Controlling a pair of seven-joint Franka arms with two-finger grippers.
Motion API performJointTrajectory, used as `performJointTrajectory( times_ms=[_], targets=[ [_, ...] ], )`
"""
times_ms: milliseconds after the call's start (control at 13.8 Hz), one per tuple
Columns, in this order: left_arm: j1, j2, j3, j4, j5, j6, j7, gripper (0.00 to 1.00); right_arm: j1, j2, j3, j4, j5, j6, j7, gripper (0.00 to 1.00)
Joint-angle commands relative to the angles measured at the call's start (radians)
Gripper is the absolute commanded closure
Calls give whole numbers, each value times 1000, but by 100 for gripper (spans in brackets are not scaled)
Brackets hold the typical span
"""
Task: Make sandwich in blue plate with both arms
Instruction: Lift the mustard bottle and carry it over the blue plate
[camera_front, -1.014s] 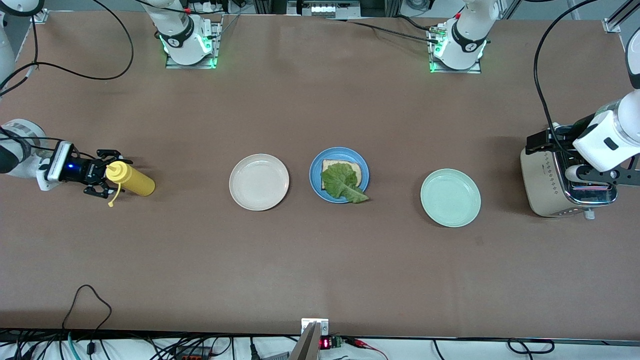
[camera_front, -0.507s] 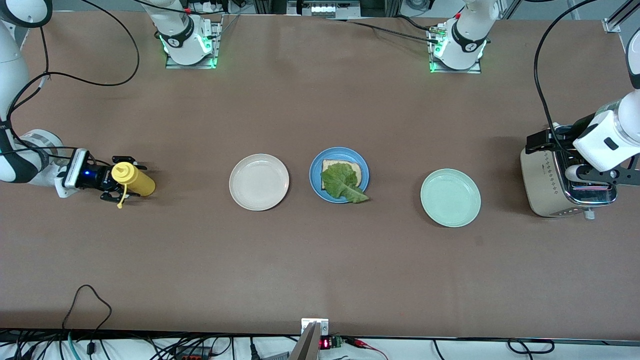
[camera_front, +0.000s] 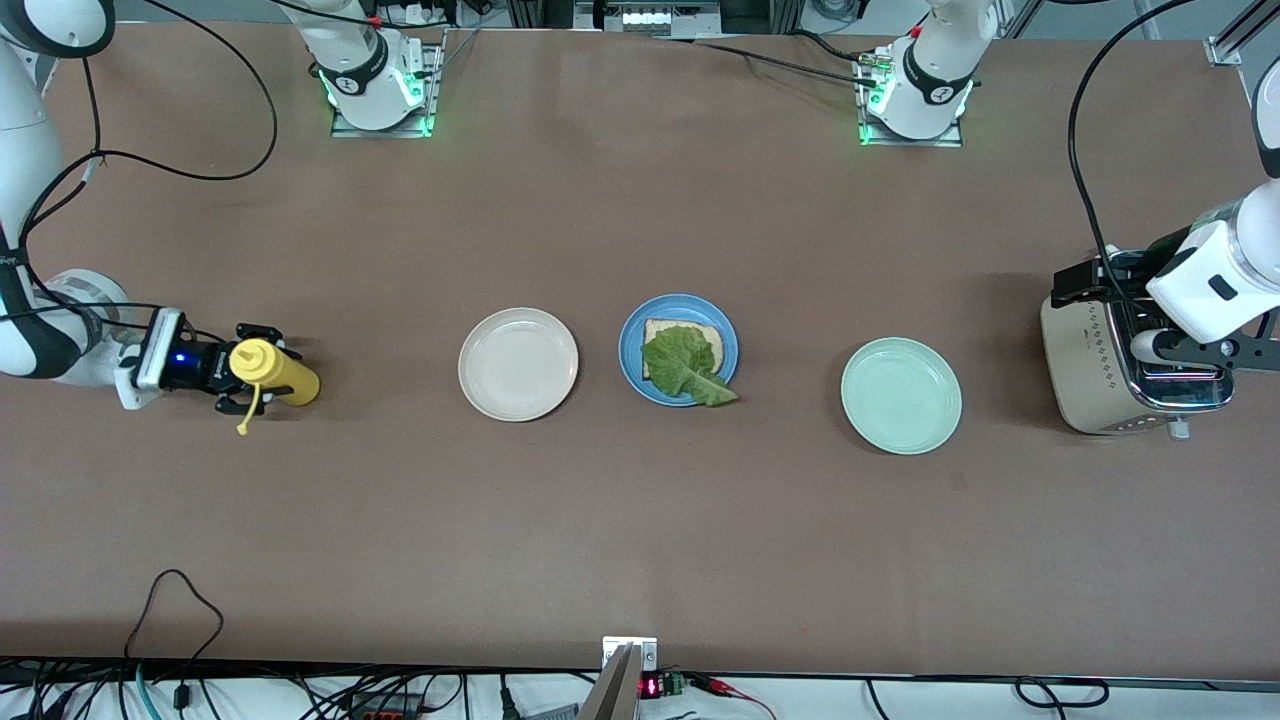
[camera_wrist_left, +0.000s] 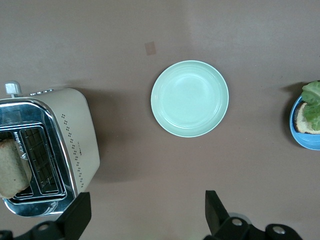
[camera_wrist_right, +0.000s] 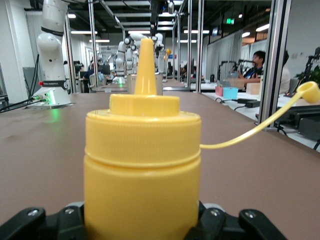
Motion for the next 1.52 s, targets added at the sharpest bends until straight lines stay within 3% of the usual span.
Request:
performJointTrajectory(
  times_ms=[0,362,724,1014,1304,1448],
  targets=[
    [6,4,-2,24,-17,-23,-3,0,110,-116,-4,-10,33,64,124,77],
    [6,4,-2,24,-17,-23,-3,0,334,-234,-10,68,4,251,384,76],
    [7,4,-1,24,-17,-23,-2,0,541,-312,-10,68,-173,521,640,76],
    [10,6,-2,24,-17,-23,3,0,674,-332,-10,70,-444,675,945,76],
    [14,6,-1,24,-17,-23,3,0,799,-338,-10,70,-848,713,1316,75],
    [14,6,-2,24,-17,-23,4,0,859,-338,-10,70,-1003,712,1462,75]
  ],
)
